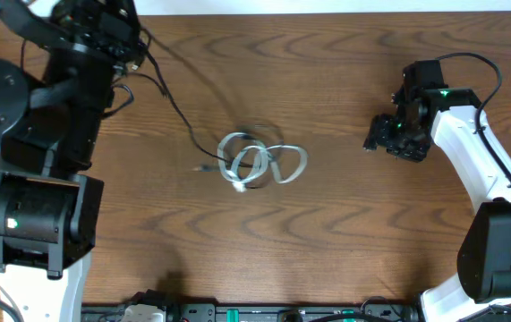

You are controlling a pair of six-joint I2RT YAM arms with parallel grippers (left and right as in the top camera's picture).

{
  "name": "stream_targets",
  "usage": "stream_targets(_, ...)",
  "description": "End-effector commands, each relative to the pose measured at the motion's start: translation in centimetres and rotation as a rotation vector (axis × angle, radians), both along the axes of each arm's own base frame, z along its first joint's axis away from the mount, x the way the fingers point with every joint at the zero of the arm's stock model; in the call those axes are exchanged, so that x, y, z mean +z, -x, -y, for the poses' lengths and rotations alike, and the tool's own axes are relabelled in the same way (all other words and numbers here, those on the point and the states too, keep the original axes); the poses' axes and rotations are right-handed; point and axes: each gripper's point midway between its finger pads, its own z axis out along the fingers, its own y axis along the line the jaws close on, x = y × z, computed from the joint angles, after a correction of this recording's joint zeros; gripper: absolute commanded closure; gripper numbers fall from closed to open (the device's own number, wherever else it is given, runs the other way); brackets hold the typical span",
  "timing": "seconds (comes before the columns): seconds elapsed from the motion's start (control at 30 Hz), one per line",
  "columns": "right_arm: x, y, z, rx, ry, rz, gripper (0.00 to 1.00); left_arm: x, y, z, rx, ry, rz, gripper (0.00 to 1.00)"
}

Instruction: Untangle cables

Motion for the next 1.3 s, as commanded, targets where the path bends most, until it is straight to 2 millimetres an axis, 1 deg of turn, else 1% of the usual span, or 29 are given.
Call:
stream_targets(0.0, 0.7, -0.2, -2.2, 0.066, -0.121, 0.03, 0.28, 2.6, 1.3, 0.2, -0.062, 0.134, 0.073, 0.93)
stream_targets(0.07, 1.7, -0.6, -4.5, 0.162, -0.252, 0.075, 0.27, 3.5, 1.6, 0.9, -0.124, 0.176, 0.097, 0.93)
stream_targets(0.17, 4.3, -0.8, -8.6, 0.284, -0.485, 0.151, 0.21, 4.5, 1.8, 2.3, -0.222, 0.207, 0.134, 0.93)
stream_targets(0.23, 5.9, -0.8, -11.1, 0.348, -0.6, 0.191, 0.2, 4.9, 1.9, 2.8, -0.259, 0.214, 0.147, 0.93)
stream_targets(0.27, 6.3, -0.7, -12.2, 0.381, -0.621, 0.206, 0.2, 4.8, 1.7, 2.9, -0.264, 0.22, 0.143, 0.93)
stream_targets(0.33, 6.2, -0.6, -13.4, 0.42, -0.602, 0.219, 0.18, 4.6, 1.5, 3.2, -0.272, 0.218, 0.137, 0.93)
stream_targets(0.37, 5.6, -0.7, -14.1, 0.411, -0.56, 0.212, 0.15, 4.6, 1.5, 3.4, -0.282, 0.217, 0.134, 0.93)
stream_targets(0.47, 3.8, -1.0, -15.1, 0.354, -0.416, 0.196, 0.15, 4.6, 1.7, 3.9, -0.298, 0.218, 0.133, 0.93)
stream_targets(0.5, 3.1, -1.0, -15.9, 0.346, -0.366, 0.197, 0.15, 4.6, 1.7, 4.1, -0.304, 0.218, 0.135, 0.93)
stream_targets(0.53, 2.8, -0.9, -16.8, 0.358, -0.345, 0.205, 0.14, 4.6, 1.8, 4.2, -0.306, 0.218, 0.135, 0.92)
stream_targets(0.57, 2.7, -0.8, -17.5, 0.373, -0.341, 0.212, 0.13, 4.6, 1.8, 4.2, -0.307, 0.218, 0.136, 0.93)
stream_targets(0.6, 2.6, -0.6, -19.0, 0.41, -0.35, 0.229, 0.12, 4.7, 1.8, 4.2, -0.308, 0.218, 0.136, 0.92)
stream_targets(0.63, 2.5, -0.4, -21.0, 0.458, -0.364, 0.254, 0.11, 4.7, 1.9, 4.2, -0.308, 0.219, 0.137, 0.92)
stream_targets(0.73, 2.0, 0.4, -24.7, 0.54, -0.395, 0.289, 0.09, 4.8, 2.0, 4.2, -0.322, 0.256, 0.127, 0.93)
stream_targets(0.87, 0.1, 2.4, -28.5, 0.564, -0.427, 0.245, 0.1, 5.1, 2.2, 4.1, -0.326, 0.257, 0.139, 0.92)
stream_targets(0.93, -0.8, 3.2, -30.1, 0.591, -0.441, 0.239, 0.1, 5.1, 2.3, 4.2, -0.327, 0.257, 0.141, 0.93)
stream_targets(0.97, -1.0, 3.5, -30.5, 0.603, -0.447, 0.237, 0.1, 5.1, 2.3, 4.2, -0.328, 0.257, 0.14, 0.93)
stream_targets(1.03, -2.0, 4.5, -32.2, 0.645, -0.469, 0.229, 0.14, 5.1, 2.3, 4.2, -0.33, 0.256, 0.14, 0.93)
stream_targets(1.07, -2.9, 4.9, -32.8, 0.66, -0.451, 0.228, 0.16, 5.1, 2.3, 4.2, -0.33, 0.256, 0.14, 0.93)
stream_targets(1.1, -3.4, 5.0, -33.0, 0.663, -0.437, 0.231, 0.17, 5.0, 2.3, 4.2, -0.331, 0.255, 0.136, 0.93)
stream_targets(1.13, -4.5, 5.0, -33.2, 0.664, -0.41, 0.235, 0.18, 4.9, 2.4, 4.5, -0.344, 0.249, 0.131, 0.93)
stream_targets(1.17, -4.8, 5.0, -33.3, 0.666, -0.404, 0.239, 0.2, 4.9, 2.4, 4.6, -0.35, 0.246, 0.129, 0.93)
stream_targets(1.2, -5.3, 4.9, -33.7, 0.67, -0.403, 0.247, 0.25, 4.8, 2.4, 4.6, -0.353, 0.245, 0.126, 0.93)
stream_targets(1.23, -5.5, 4.9, -33.8, 0.672, -0.405, 0.252, 0.34, 4.8, 2.4, 4.6, -0.352, 0.245, 0.123, 0.93)
stream_targets(1.27, -5.6, 4.7, -33.8, 0.67, -0.399, 0.258, 0.49, 4.8, 2.4, 4.6, -0.352, 0.245, 0.123, 0.93)
